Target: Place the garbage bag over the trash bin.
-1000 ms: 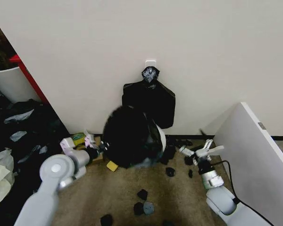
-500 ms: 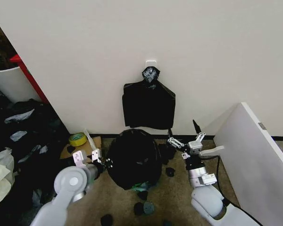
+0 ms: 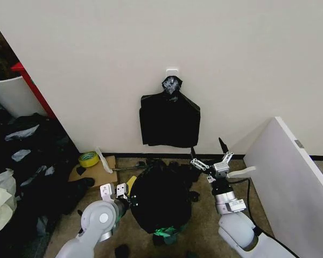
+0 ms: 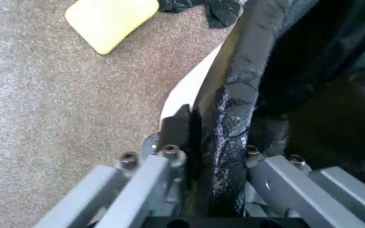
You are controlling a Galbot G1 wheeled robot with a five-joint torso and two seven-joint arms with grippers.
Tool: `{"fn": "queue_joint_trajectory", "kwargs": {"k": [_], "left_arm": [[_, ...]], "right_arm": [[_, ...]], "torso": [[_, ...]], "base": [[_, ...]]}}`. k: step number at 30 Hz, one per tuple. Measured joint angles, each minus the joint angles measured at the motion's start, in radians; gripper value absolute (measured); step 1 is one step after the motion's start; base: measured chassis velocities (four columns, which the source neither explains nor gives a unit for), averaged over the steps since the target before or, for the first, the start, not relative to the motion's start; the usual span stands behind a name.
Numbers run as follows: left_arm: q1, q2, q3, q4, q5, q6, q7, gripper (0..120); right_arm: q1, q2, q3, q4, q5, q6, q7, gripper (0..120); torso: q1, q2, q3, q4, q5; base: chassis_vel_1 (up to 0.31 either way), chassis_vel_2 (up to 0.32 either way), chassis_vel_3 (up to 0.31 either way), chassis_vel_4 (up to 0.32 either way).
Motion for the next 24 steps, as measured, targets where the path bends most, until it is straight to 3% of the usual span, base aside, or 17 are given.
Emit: {"fn": "queue_joint_trajectory", "kwargs": {"k": [8, 18, 24], "left_arm": [[0.026, 0.016, -0.039, -0.055, 0.001, 0.0, 0.012, 46], [0.076, 0.059, -0.102, -0.228, -0.046, 0.0, -0.001, 84], [0.084, 0.044, -0.107, -0.203, -0.045, 0.0, -0.007, 98]], "right_arm": [[-0.001, -0.001, 0.002, 0.0, 0.0, 0.0, -0.001, 100], [-0.002, 0.0, 0.015, 0.0, 0.016, -0.001, 0.0, 100], [-0.008, 0.001, 0.015, 0.0, 0.023, -0.004, 0.001, 100]], "torso": [[0.0, 0.0, 0.0, 0.0, -0.0001], [0.0, 0.0, 0.0, 0.0001, 0.0002], [0.0, 0.0, 0.0, 0.0001, -0.0003]], "base": [[0.0, 0.0, 0.0, 0.0], [0.0, 0.0, 0.0, 0.0], [0.0, 0.0, 0.0, 0.0]]}}
